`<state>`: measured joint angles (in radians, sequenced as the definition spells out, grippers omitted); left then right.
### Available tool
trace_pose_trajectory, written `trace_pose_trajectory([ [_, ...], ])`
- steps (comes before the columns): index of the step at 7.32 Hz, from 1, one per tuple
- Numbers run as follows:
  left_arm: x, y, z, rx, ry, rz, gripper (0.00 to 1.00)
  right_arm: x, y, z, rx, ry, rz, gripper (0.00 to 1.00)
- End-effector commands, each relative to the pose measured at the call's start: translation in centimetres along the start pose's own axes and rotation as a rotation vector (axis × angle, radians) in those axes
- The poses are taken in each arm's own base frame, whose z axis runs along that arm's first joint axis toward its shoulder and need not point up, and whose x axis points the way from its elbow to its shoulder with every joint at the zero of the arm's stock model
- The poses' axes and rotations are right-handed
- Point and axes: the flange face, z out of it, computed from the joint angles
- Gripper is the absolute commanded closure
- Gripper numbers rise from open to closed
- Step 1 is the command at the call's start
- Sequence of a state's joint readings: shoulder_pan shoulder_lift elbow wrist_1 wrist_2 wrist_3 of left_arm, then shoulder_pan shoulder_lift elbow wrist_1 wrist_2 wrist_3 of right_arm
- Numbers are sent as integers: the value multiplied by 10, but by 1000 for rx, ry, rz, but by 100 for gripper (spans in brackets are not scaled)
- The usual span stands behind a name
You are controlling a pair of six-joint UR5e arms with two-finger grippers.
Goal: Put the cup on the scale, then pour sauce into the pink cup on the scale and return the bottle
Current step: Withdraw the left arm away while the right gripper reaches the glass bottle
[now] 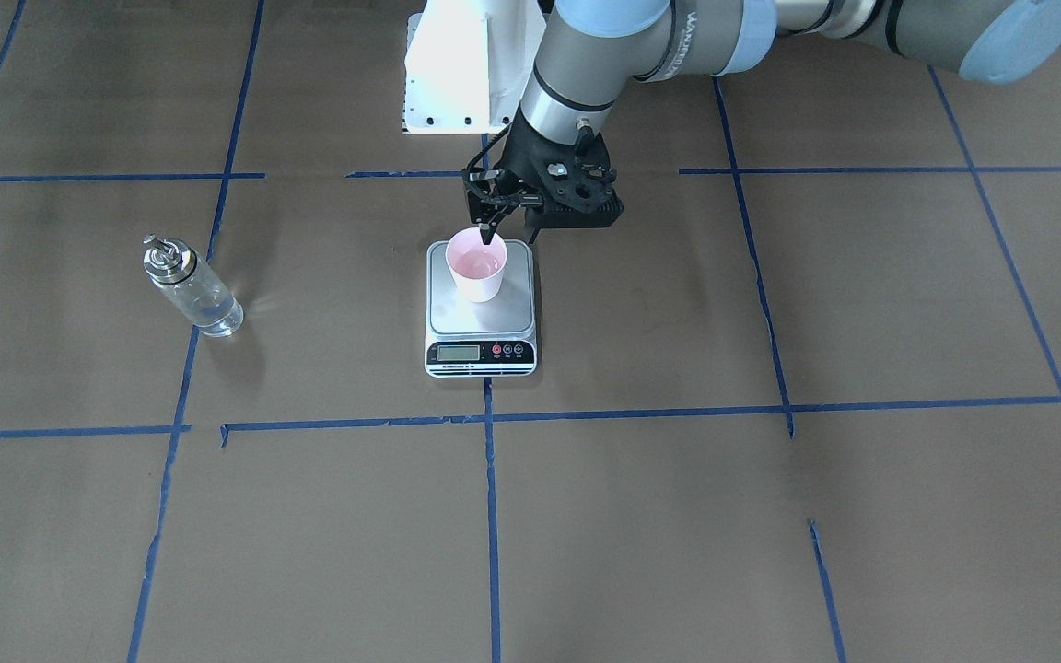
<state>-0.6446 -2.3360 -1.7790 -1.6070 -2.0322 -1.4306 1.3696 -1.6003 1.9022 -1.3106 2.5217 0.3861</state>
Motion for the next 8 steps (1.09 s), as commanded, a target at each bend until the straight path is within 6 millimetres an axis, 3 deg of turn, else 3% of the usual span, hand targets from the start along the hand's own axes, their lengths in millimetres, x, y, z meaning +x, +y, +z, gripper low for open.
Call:
trace_pose_trajectory([
  [1,-27,-22,-21,45,-1,-26,45,-89,11,-15,51,-59,39,0],
  [2,-35,-38,-30,71,-3,-40,45,-124,19,12,76,-93,54,0],
  [3,-44,-45,-36,83,-5,-49,45,-172,37,44,115,-97,106,0],
  [4,-45,-49,-37,90,-7,-54,45,-204,53,52,124,-105,118,0],
  [5,-50,-58,-41,105,-12,-47,45,-222,81,55,148,-83,82,0],
  [7,-62,-66,-45,118,-23,-15,45,-243,120,92,193,-7,143,0],
  [8,-88,-97,-71,171,-42,81,44,-251,149,115,224,51,109,0],
])
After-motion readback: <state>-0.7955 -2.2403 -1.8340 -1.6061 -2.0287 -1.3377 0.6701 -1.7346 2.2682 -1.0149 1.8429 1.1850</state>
